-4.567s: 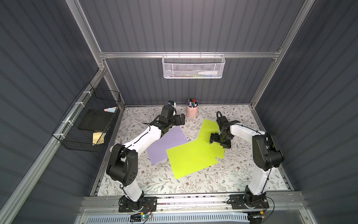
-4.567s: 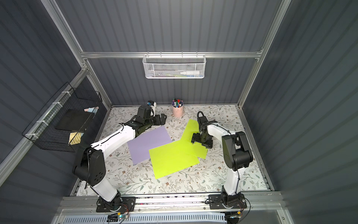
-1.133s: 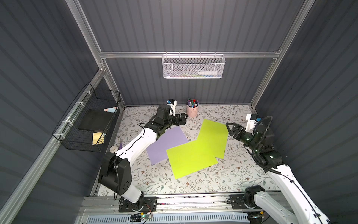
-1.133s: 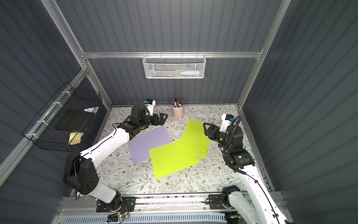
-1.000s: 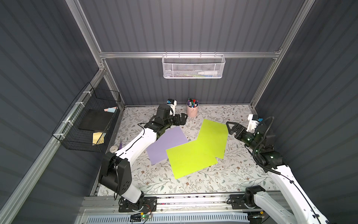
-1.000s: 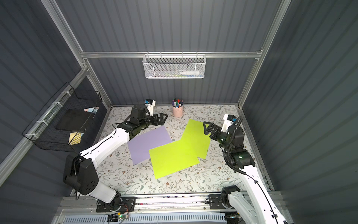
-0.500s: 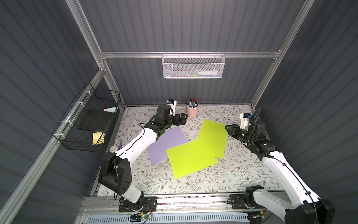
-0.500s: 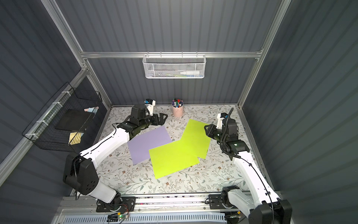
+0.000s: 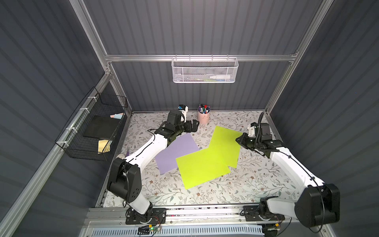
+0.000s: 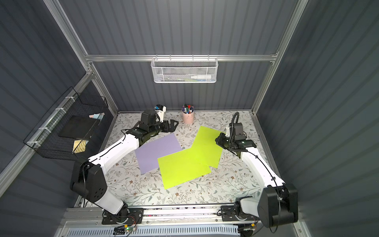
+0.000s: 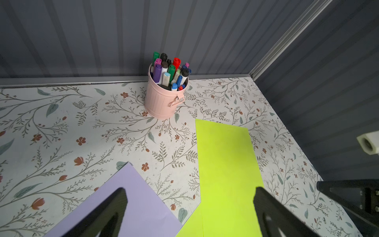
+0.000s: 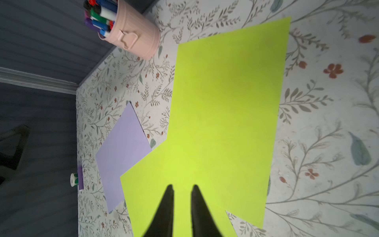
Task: Fold the rectangular paper in half along the long edge
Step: Adjust the paper at the center of the board.
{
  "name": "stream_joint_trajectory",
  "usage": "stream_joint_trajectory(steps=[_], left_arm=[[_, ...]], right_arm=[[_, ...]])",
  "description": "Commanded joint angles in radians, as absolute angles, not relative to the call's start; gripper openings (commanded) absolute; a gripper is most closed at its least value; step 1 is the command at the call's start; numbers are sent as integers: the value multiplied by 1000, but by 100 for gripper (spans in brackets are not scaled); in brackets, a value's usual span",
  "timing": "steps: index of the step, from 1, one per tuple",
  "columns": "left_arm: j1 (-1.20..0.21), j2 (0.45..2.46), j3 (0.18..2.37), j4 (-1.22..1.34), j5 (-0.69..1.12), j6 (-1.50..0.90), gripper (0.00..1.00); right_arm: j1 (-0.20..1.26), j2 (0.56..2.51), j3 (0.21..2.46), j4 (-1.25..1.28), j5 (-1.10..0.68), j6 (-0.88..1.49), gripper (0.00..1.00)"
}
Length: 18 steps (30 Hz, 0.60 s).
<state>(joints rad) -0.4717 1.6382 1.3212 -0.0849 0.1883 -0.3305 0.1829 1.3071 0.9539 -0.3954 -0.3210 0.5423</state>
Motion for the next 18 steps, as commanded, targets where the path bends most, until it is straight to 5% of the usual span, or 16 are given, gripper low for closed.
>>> stream_joint_trajectory(steps=[1,9,18], left_arm=[[-476,1689,1375,-103,229,-352,99],[-478,1781,1408,-131,276,-364,99],[-500,1862,1456,-163,295,-363,99]], right_arm=[[181,1371,977,-448,-387,528,44],[196,1514,973,-442,-413,511,89],[273,1688,1037,-480,-380,487,87]])
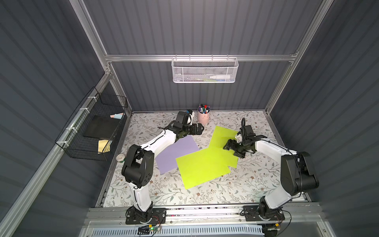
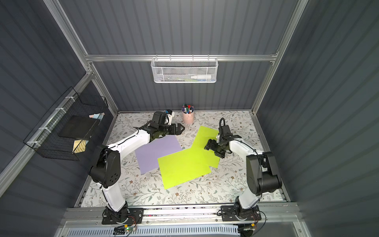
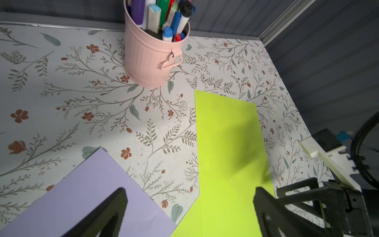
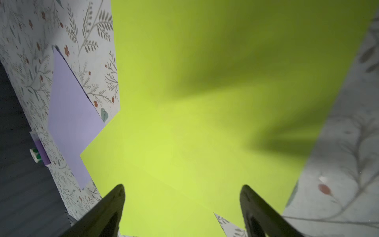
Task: Fold the rectangular paper in half along the long edge
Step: Adjust the paper at the center of the board.
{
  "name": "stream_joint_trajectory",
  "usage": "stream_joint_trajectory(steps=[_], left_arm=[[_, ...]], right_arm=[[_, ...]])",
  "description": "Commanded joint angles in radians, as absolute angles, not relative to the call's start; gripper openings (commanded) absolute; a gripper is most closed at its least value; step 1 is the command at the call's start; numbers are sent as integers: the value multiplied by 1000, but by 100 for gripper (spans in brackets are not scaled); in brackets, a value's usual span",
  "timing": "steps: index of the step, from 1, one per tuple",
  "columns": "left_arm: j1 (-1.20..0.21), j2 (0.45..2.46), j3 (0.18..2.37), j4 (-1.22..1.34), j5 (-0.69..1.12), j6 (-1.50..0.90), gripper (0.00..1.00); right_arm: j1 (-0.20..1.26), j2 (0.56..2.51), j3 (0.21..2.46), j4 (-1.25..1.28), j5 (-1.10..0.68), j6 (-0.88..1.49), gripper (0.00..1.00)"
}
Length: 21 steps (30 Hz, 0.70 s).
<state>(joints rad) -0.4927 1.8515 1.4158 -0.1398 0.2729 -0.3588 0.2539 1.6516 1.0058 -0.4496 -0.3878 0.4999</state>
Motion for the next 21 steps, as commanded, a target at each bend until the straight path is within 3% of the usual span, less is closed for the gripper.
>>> stream_joint_trajectory(steps=[1,8,20,21], left_arm=[[-500,1864,1457,-165,295,-364,99],[-501,1865,1453,-179,280,-356,99],[-501,1866,1444,-193,267,-348,99],[-501,1866,1442,-193,264,-348,99]], right_arm=[[275,1704,1041,-484,-380,487,87],[274,1742,1011,-512,-380,487,87],[202,1765,1103,-790,-380,487,87],[198,1761,1115,-799,-182,438,81]])
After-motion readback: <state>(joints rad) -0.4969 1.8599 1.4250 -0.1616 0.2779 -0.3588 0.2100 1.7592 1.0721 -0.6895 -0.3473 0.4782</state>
